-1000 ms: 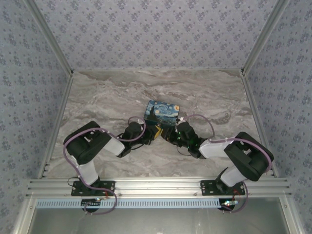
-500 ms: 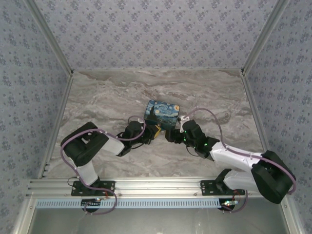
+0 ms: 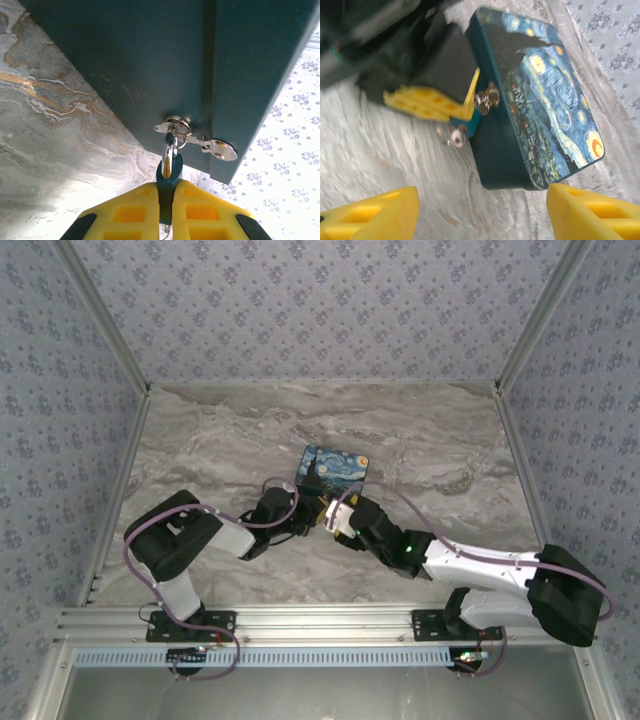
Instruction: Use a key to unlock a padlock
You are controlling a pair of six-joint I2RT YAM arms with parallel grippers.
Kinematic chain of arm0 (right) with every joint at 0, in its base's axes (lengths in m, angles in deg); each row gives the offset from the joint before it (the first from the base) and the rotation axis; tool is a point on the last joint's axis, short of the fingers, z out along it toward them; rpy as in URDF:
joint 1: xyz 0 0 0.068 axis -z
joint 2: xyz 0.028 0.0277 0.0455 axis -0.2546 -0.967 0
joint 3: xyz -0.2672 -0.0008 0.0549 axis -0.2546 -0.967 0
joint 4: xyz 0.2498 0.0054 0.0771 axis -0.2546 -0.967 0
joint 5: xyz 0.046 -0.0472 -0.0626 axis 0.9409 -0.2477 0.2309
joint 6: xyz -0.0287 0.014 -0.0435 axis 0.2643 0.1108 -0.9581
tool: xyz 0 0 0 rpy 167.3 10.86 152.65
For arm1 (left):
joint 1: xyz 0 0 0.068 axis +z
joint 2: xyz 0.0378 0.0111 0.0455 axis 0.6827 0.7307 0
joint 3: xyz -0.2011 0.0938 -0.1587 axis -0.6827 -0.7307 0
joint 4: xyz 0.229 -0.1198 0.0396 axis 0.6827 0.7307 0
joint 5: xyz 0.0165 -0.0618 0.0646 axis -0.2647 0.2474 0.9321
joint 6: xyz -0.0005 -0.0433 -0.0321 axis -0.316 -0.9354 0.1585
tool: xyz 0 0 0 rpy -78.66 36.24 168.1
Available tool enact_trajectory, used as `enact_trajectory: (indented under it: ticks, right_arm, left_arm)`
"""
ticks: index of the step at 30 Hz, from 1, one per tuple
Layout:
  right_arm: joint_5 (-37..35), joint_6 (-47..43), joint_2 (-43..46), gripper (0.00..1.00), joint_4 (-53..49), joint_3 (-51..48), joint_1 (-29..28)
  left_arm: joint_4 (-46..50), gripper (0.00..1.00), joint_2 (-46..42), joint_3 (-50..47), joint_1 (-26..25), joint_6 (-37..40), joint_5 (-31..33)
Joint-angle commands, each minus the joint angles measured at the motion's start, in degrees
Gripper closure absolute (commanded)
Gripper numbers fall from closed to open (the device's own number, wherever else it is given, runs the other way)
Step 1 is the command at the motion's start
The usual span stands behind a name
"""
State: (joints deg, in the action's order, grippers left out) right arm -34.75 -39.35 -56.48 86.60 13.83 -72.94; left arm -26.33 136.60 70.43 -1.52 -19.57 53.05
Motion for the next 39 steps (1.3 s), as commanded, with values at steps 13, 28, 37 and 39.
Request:
enact_trajectory:
  ticks: [13,28,37,39]
  right_arm:
    - [-5.5,-21.0,-13.6,0.43,26.7,-5.0,-1.0]
    - [-1.9,-17.8,-19.3,0.56,30.0,-1.8,1.5]
    - [0.0,-17.8,-21.4,0.64,30.9,-0.7,2.4]
    - [0.1,-17.9,-21.9,0.65,31.4,-0.6,2.7]
  left_arm:
    - [0.8,0.89,-3.6,1.0,0.7,-1.0,-1.2]
    - [1.0,0.88,-4.3,1.0,0.8,-1.4,-1.3]
    - [0.6,0.88,-4.0,0.8,0.8,-1.7,-1.4]
    - [0.5,0.88,-4.0,0.8,0.9,-1.8,-1.3]
